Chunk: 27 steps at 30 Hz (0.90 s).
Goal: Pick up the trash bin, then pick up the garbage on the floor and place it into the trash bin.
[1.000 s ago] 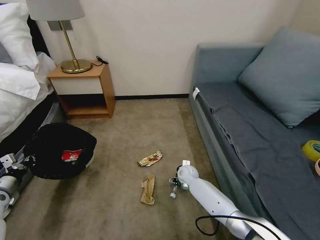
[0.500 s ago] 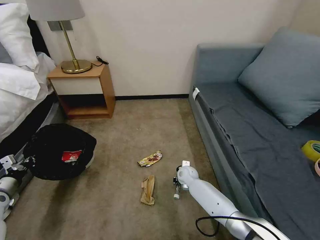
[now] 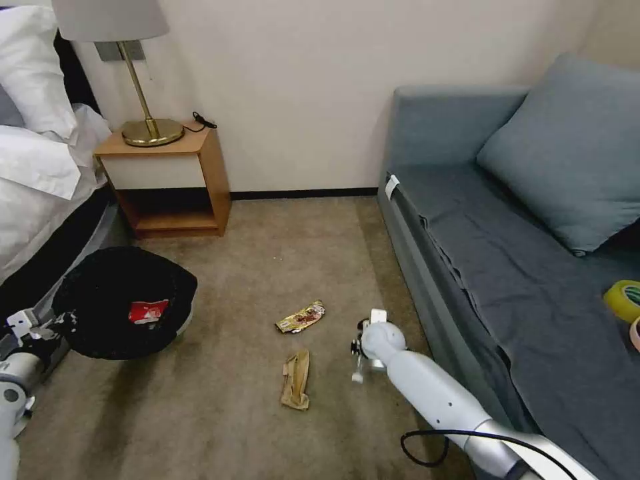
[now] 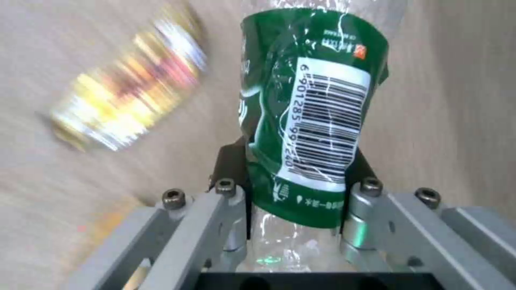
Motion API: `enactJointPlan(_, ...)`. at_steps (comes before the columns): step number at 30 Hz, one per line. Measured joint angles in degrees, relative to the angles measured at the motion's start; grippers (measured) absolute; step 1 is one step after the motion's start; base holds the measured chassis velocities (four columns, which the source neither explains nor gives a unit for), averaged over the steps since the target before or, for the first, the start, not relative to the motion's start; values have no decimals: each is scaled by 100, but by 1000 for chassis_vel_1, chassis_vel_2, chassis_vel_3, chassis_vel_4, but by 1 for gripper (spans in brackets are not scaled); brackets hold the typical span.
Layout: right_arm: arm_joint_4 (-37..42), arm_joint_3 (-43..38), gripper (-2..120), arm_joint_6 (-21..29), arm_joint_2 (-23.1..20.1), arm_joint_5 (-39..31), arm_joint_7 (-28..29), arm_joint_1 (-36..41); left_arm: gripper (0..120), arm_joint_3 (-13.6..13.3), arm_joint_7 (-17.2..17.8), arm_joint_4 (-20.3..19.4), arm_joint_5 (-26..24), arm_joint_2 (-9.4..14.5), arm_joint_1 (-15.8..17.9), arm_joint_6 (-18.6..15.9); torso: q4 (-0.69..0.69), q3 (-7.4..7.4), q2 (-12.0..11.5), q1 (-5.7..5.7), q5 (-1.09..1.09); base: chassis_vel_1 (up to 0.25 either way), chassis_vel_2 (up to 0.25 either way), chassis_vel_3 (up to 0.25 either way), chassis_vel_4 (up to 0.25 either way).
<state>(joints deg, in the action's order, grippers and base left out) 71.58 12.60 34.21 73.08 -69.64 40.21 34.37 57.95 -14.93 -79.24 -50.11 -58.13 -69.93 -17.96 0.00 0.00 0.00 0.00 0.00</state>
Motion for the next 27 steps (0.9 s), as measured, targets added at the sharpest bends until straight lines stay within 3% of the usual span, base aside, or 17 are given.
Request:
enactJointPlan(4,720,86,22,-436,-65,168,-171,-220,2,-29,5,-32,21,-17,-27,-1,-1,0,0,0,0,0,0,0,0)
enactJointPlan(7,1359,581,22,-1304,-36,865,-779,-613,2,-62,16,-110,42,-46,-54,-16,1,0,0,0,-1,0,0,0,0)
enactJointPlan(8,1359,581,22,-1304,-36,865,-779,-613,2,-62,16,-110,42,-46,-54,-16,1,0,0,0,-1,0,0,0,0)
enactJointPlan(10,1584,1029,22,-1879,79,1318,-1216,-908,2,-85,35,-200,43,-86,-68,-36,-1,0,0,0,-1,0,0,0,0)
enactJointPlan(13,1673,1450,22,-2305,253,1590,-1522,-1216,2,-98,53,-288,48,-135,-121,-51,0,0,0,0,-1,0,0,0,0)
enactJointPlan(21,1349,2494,22,-3136,865,2402,-2252,-2018,2,-82,61,-429,56,-239,-283,-67,0,0,0,0,-3,0,0,0,0)
enactJointPlan(23,855,2829,22,-3507,1535,2965,-2617,-2167,2,-60,56,-444,53,-255,-329,-68,0,0,0,0,-4,0,0,0,0)
enactJointPlan(27,417,3032,22,-3760,1918,3302,-2879,-2190,2,-10,45,-450,5,-250,-368,-66,6,0,0,0,-2,0,0,0,0)
